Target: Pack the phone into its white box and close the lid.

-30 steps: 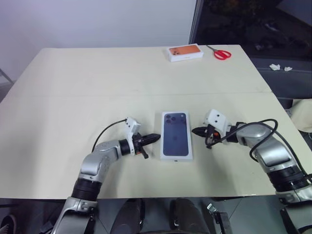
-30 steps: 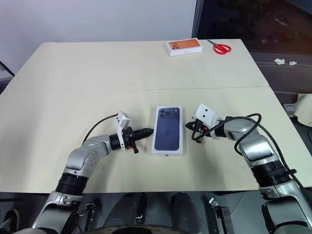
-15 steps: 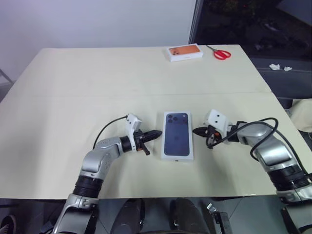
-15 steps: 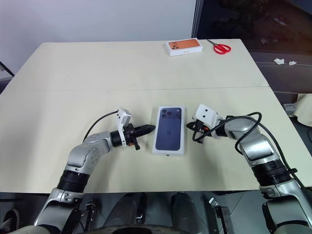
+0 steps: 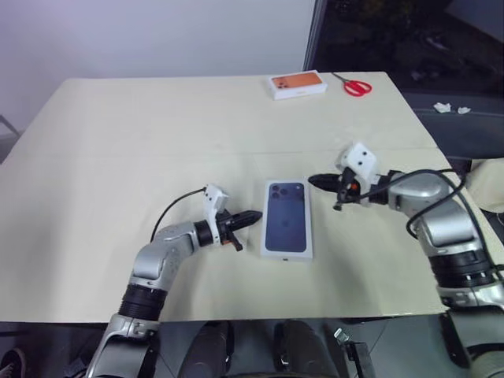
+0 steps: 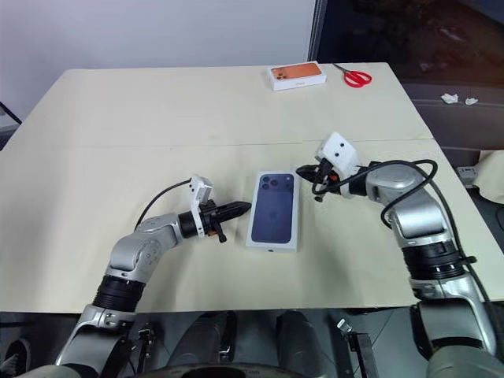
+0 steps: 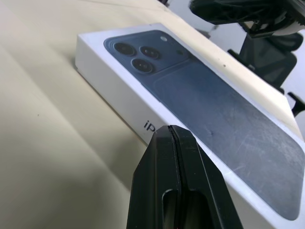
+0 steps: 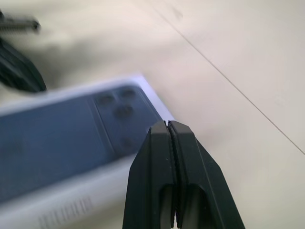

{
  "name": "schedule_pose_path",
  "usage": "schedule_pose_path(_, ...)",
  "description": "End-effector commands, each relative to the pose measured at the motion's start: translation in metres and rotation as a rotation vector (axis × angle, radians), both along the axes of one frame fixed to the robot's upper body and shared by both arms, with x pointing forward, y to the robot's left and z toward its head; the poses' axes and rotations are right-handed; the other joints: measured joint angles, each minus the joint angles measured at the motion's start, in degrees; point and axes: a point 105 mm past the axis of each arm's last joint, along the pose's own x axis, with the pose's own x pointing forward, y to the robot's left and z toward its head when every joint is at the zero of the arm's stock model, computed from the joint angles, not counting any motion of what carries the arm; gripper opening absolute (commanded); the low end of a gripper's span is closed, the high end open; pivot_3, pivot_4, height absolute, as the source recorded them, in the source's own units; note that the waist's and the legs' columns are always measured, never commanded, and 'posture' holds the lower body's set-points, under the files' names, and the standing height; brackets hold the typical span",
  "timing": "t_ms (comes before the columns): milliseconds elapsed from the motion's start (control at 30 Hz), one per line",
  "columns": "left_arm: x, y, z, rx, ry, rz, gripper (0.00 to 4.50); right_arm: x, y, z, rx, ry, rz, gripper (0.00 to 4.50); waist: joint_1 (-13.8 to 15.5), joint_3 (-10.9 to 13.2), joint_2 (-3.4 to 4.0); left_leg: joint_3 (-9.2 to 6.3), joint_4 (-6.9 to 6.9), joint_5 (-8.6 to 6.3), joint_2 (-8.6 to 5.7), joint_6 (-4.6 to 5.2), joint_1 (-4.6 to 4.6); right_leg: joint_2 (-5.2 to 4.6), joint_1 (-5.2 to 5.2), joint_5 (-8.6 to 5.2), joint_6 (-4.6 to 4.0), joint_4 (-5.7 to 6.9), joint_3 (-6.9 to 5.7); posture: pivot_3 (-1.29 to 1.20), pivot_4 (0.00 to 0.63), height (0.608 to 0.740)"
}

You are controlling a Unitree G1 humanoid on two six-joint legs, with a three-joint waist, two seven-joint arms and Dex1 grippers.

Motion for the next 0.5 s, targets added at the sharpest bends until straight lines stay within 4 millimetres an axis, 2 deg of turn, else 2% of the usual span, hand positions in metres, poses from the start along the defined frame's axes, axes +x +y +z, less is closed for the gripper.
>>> schedule_pose_path(33,0.0,0.001,0.014,-0.016,-0.049,-0.004,0.0,0.0,0.001,-0.017,-0.053,-0.005,-0.006,0.06,0.09,0.0,0.0,0.0,0.01,0.0,-0.02,0.0,0.0,-0.01,0.01,0.0,0.0,0.0,0.0,0.0,0.15,0.74)
schedule_pose_path(133,-0.001,0.003,0.014,-0.017,-0.045,0.004,0.0,-0.001,-0.01,-0.056,-0.183,0.029,-0.023,0.06,0.0,0.0,0.0,0.01,0.03,0.0,-0.03,0.0,0.0,-0.02,0.02,0.0,0.0,0.0,0.0,0.0,0.15,0.74)
schedule_pose_path(200,-0.002,0.004,0.013,-0.016,-0.045,0.006,0.0,-0.004,-0.013,-0.07,-0.24,0.036,-0.007,0.06,-0.2,-0.05,0.04,0.03,0.02,0.0,-0.03,0.0,0.05,-0.02,0.04,0.0,0.0,0.01,0.02,0.0,0.15,0.74)
schedule_pose_path(433,-0.004,0.005,0.013,-0.017,-0.039,0.016,0.0,-0.009,-0.005,-0.068,-0.211,0.034,0.042,0.06,-0.17,-0.06,0.02,-0.01,-0.04,-0.03,0.0,0.04,0.61,0.01,0.7,-0.01,0.0,-0.13,-0.02,0.0,0.15,0.74)
schedule_pose_path(500,-0.001,0.006,0.016,-0.032,-0.039,0.023,0.0,-0.012,0.003,-0.057,-0.135,0.043,0.054,0.06,-0.19,-0.06,0.02,-0.02,-0.04,-0.03,0.0,0.04,0.61,0.01,0.7,-0.01,0.0,-0.13,-0.02,0.0,0.15,0.74)
